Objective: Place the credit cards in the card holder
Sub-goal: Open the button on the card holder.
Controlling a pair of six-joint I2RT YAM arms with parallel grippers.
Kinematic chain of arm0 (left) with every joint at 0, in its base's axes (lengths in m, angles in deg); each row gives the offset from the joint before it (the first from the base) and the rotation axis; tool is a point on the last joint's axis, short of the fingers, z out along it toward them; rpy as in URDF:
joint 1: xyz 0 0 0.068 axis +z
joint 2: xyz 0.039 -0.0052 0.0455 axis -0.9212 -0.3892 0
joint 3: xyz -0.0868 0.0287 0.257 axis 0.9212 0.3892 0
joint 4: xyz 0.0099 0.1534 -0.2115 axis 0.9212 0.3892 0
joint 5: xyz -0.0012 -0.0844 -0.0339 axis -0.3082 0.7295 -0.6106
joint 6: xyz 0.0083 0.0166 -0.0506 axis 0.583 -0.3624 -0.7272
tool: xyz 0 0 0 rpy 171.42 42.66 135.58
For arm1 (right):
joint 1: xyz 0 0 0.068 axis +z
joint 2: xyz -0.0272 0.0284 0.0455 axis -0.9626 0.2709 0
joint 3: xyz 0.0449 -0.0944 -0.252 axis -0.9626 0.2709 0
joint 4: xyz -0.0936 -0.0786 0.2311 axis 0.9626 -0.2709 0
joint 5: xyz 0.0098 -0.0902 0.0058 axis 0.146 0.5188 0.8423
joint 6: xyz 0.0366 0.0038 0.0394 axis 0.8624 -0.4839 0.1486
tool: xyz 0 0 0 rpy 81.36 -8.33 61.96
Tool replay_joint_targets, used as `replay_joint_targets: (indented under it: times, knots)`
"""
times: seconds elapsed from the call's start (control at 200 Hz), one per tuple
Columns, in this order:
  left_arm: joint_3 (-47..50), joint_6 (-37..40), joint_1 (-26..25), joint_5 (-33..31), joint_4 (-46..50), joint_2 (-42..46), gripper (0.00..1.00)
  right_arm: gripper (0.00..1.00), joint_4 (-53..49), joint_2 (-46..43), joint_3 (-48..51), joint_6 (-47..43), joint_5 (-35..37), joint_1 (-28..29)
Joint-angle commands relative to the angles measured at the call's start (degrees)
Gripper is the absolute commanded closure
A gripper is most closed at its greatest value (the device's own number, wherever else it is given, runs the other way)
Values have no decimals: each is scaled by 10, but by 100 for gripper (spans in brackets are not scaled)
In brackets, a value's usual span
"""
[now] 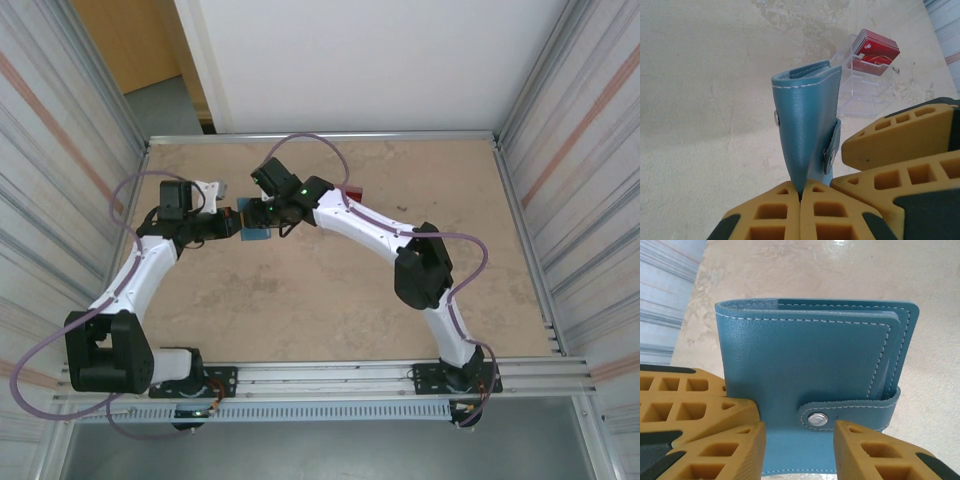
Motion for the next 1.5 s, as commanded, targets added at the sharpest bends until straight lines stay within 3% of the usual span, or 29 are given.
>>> replay_joint_targets:
  times: [0.0, 0.476, 1.498]
  knots:
    - [-16, 12, 2, 28, -11, 4, 100, 61, 0, 10, -16, 12, -12, -1]
    - [-23, 9, 1, 67, -11, -1, 100, 60, -2, 15, -7, 16, -15, -21]
    - [-26, 7, 3, 54, -8, -2, 100, 70, 46, -4, 64, 20, -34, -39]
